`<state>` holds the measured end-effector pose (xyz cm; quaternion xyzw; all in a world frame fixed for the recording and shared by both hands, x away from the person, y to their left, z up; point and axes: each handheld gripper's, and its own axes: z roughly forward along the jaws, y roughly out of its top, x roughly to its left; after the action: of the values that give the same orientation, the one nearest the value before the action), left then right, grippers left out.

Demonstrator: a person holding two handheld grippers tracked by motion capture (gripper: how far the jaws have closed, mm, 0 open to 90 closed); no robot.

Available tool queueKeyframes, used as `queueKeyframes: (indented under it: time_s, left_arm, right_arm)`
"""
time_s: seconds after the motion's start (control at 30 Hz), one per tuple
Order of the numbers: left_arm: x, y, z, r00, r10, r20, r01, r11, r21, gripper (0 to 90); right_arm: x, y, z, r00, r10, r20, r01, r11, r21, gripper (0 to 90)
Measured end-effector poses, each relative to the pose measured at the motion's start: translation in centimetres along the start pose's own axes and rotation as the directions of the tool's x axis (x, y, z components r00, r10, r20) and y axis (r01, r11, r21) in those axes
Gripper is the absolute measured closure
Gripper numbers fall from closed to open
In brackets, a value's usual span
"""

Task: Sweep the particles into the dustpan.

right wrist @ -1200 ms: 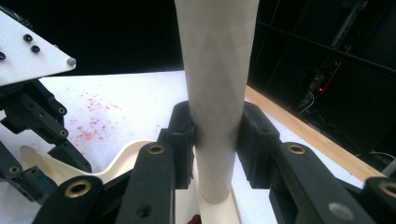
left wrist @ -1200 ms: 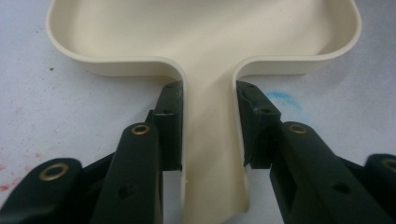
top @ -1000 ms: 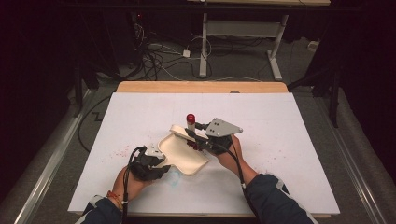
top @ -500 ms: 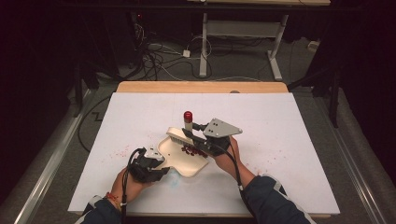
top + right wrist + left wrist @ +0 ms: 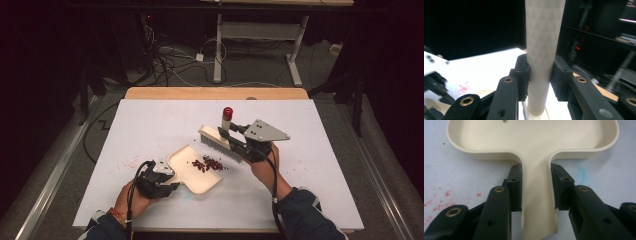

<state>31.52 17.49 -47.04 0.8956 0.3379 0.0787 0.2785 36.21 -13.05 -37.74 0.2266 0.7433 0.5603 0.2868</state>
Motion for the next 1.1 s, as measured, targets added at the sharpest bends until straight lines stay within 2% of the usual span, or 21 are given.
queueKeyframes:
  time_s: [0.2,0.3,0.43,0.53,0.73,0.8,0.93,1.1]
  left_arm:
    - [-0.2,-0.4,-0.5,1.0,0.005,0.006,-0.005,1.0,0.006,63.6]
    - [-0.4,-0.5,-0.4,1.0,0.003,0.001,-0.003,0.9999,0.015,63.6]
    - [-0.6,-0.4,-0.3,1.0,-0.004,-0.004,0.004,0.9999,0.016,63.6]
    - [-0.8,-0.4,0.0,1.0,-0.005,-0.008,0.006,0.9998,0.021,63.5]
    - [-0.8,-0.3,0.2,0.9999,-0.013,-0.005,0.013,0.9998,0.015,63.5]
    - [-0.8,-0.3,0.3,0.9999,-0.013,-0.004,0.013,0.9998,0.015,63.5]
    - [-0.9,0.0,0.6,0.9999,-0.014,-0.006,0.014,0.9997,0.018,63.5]
    - [-1.0,0.0,0.5,0.9998,-0.016,-0.01,0.016,0.9998,0.013,63.5]
  right_arm:
    - [-1.2,-1.9,-2.0,0.9948,-0.001,0.102,-0.009,0.995,0.103,70.3]
    - [-1.2,-2.8,-2.1,0.9933,0.006,0.116,-0.024,0.988,0.151,70.4]
    - [0.3,-2.5,-1.8,0.9959,-0.019,0.089,0.004,0.985,0.17,70.4]
    - [2.3,-2.4,-1.1,0.997,-0.035,0.069,0.021,0.982,0.187,69.7]
    - [5.7,-2.2,-0.6,0.9996,-0.027,0.009,0.026,0.987,0.159,69.6]
    - [6.3,-2.1,-0.5,0.9995,-0.031,0.003,0.03,0.988,0.151,69.6]
    - [7.0,-1.9,0.1,1.0,0.0,0.01,-0.002,0.991,0.137,69.6]
    - [8.0,-1.6,0.6,0.9998,-0.004,-0.017,0.006,0.994,0.111,69.8]
